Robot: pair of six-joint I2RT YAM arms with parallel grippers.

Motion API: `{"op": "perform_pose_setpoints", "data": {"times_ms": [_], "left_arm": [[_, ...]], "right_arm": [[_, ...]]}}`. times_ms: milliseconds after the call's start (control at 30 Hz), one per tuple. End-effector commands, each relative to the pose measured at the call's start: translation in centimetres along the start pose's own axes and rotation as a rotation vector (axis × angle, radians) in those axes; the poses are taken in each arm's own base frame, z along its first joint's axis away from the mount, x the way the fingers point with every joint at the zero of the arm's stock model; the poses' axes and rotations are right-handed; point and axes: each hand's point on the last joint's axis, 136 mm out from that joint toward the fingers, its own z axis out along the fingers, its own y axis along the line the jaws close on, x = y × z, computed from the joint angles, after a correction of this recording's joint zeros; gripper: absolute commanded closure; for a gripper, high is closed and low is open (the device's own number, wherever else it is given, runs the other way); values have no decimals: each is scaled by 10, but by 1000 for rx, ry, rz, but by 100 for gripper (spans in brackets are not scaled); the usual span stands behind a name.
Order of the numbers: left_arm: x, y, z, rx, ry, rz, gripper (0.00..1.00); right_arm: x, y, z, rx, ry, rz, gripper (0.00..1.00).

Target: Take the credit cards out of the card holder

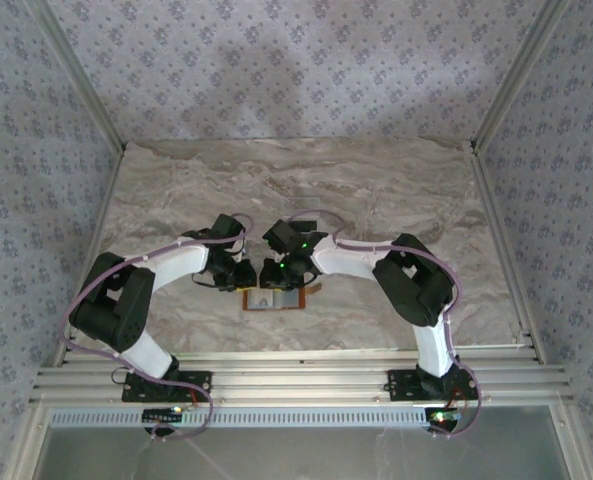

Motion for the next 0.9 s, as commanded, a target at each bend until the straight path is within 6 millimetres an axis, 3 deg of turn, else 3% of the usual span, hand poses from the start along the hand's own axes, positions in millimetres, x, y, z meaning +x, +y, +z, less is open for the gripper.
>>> {"op": "perform_pose_setpoints", "data": {"times_ms": [0, 867], "left_arm": [[11, 20, 7, -84, 36, -10, 78], [3, 4, -17, -44, -11, 4, 72]], "right_arm": [[7, -22, -3, 98, 10, 14, 75], [8, -33, -9, 167, 4, 8, 76]]}}
